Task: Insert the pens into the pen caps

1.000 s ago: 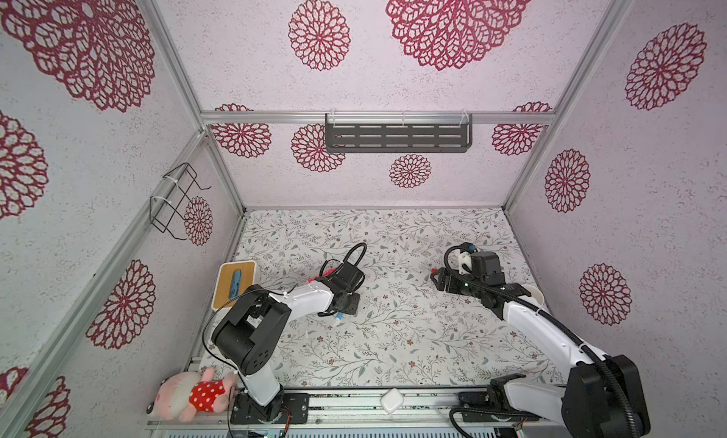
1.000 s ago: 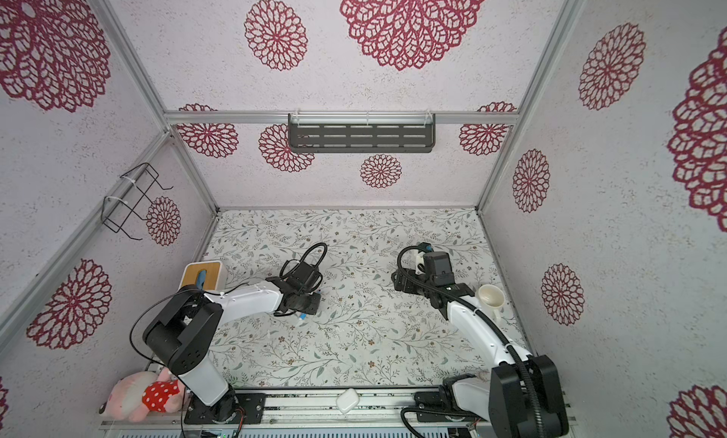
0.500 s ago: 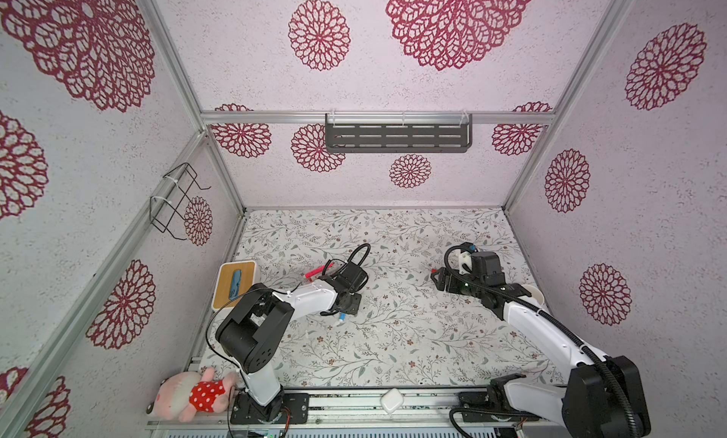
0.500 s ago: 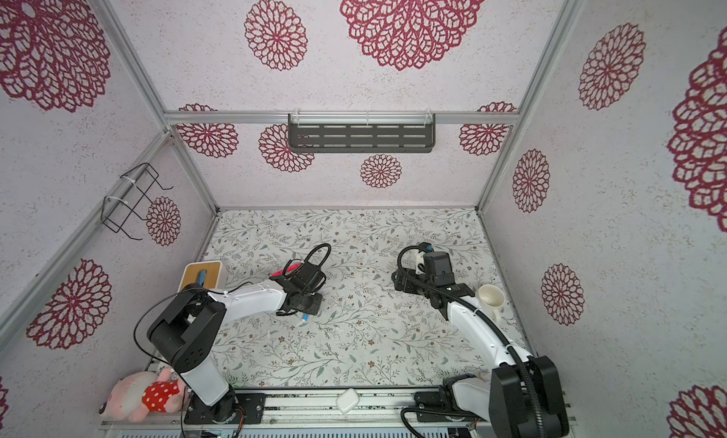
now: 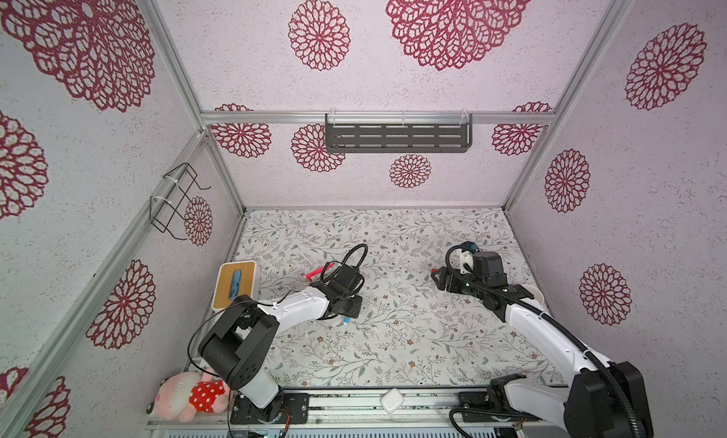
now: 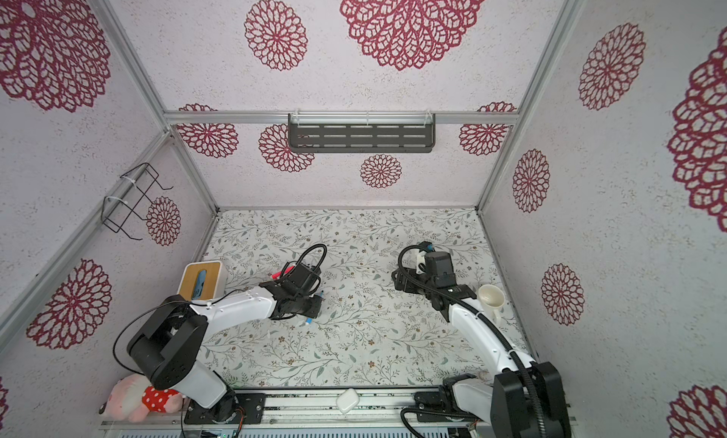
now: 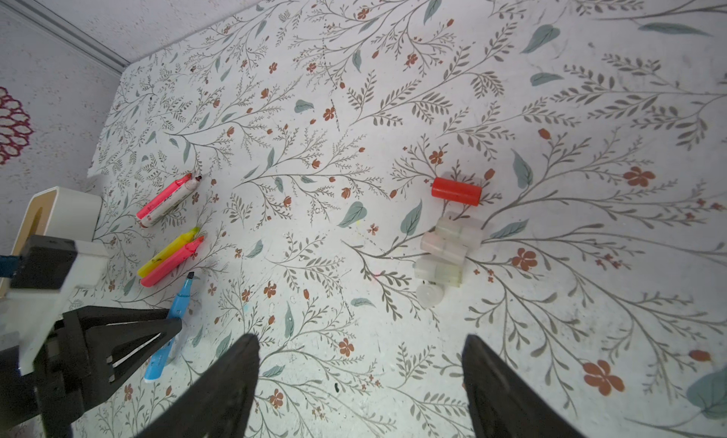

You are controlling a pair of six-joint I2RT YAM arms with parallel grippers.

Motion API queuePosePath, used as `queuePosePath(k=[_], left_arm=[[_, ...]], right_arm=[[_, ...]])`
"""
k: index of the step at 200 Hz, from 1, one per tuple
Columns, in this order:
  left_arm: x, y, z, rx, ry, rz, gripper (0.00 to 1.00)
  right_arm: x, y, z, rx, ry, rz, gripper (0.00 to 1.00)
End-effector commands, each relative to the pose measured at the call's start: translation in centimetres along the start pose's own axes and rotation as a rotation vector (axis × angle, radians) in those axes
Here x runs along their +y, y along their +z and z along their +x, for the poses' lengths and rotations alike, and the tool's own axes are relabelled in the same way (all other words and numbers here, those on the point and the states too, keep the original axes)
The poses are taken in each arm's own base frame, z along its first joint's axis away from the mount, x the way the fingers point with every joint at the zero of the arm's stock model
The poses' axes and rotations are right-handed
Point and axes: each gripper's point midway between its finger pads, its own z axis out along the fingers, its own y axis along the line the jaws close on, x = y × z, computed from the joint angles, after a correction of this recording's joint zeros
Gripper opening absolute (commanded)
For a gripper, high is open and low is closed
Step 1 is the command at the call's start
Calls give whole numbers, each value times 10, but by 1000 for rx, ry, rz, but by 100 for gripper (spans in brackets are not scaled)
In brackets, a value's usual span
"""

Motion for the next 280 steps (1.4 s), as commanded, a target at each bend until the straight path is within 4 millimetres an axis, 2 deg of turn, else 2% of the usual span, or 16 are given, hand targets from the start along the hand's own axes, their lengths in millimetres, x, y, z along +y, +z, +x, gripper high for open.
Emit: queuePosePath(k=[1, 33, 77, 120, 147, 197, 236, 280], left_arm=[[-23, -12, -19, -96, -20, 120, 0], [-37, -26, -34, -170, -35, 191, 0], [-64, -53, -56, -321, -61, 333, 1], [-89, -70, -66, -399, -37, 405, 2], [-101, -75, -69, -424, -26, 431, 2], [-115, -74, -69, -420, 2, 445, 3], [-117, -75, -69, -432, 11, 443, 3], [-122, -79, -68, -440, 20, 455, 3]], right_arm=[[18, -3, 1, -10, -4, -91, 81], [48, 0, 10, 19, -14, -258, 77], [105, -5, 18, 37, -8, -552, 69], [136, 0, 18, 62, -23, -649, 59], [149, 7, 21, 79, -23, -679, 55], [165, 14, 22, 80, -3, -722, 48], [175, 20, 25, 92, 2, -740, 45], [181, 24, 27, 100, 14, -757, 37]])
